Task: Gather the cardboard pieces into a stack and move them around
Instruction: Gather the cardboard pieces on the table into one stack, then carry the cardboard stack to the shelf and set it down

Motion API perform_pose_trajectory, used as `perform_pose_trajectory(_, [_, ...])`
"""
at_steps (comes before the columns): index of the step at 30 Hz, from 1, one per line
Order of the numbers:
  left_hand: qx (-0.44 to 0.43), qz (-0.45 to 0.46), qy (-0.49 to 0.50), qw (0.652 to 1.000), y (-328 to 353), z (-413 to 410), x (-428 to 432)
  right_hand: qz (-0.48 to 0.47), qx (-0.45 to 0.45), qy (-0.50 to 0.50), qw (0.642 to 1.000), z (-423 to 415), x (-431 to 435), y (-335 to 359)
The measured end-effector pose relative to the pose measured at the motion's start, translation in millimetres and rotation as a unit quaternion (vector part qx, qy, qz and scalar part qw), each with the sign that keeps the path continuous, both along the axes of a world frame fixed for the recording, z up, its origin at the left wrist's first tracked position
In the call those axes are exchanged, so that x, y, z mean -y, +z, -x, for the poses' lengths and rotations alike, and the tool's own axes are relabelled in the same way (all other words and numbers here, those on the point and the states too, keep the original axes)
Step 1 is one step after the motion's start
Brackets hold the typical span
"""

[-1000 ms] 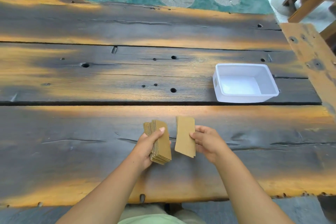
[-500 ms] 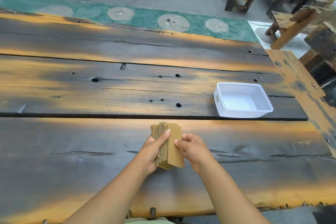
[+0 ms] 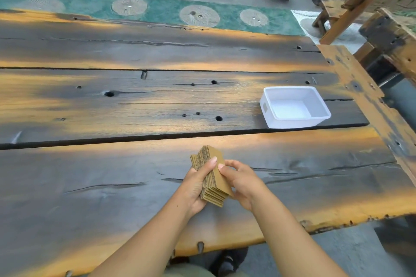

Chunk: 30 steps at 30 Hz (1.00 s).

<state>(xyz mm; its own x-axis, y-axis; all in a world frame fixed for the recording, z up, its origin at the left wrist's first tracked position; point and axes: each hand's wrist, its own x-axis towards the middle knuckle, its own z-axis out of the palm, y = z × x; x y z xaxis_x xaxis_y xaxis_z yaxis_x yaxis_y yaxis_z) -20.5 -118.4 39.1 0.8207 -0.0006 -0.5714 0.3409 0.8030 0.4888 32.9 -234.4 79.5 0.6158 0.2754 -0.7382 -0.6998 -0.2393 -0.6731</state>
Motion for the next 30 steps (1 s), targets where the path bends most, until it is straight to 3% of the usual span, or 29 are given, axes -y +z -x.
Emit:
perform_pose_trajectory(4, [-0.007,-0.019,-0.008,1.000,9,-6,11,-0.021,-0.017,-0.042,0.999,6,13,2])
perform_pose_trajectory(10, [0.042,-0.126,-0.032,0.991,24,-28,64,-0.173,-0.140,-0.118,0.968,15,72,4])
perform_pose_trajectory(15, [0.125,-0.305,-0.073,0.941,38,-49,138,-0.243,-0.169,-0.172,0.940,18,152,11])
perform_pose_trajectory(18, [0.165,-0.351,-0.115,0.914,45,-59,194,-0.277,-0.156,-0.232,0.919,17,206,16])
perform_pose_trajectory(25, [0.244,-0.311,-0.222,0.891,63,-63,336,-0.350,-0.051,-0.406,0.843,33,339,19])
perform_pose_trajectory(27, [0.242,-0.252,-0.274,0.896,66,-57,370,-0.322,-0.016,-0.424,0.847,44,382,25])
perform_pose_trajectory(30, [0.173,-0.149,-0.382,0.895,67,-49,406,-0.182,0.045,-0.415,0.890,62,444,37])
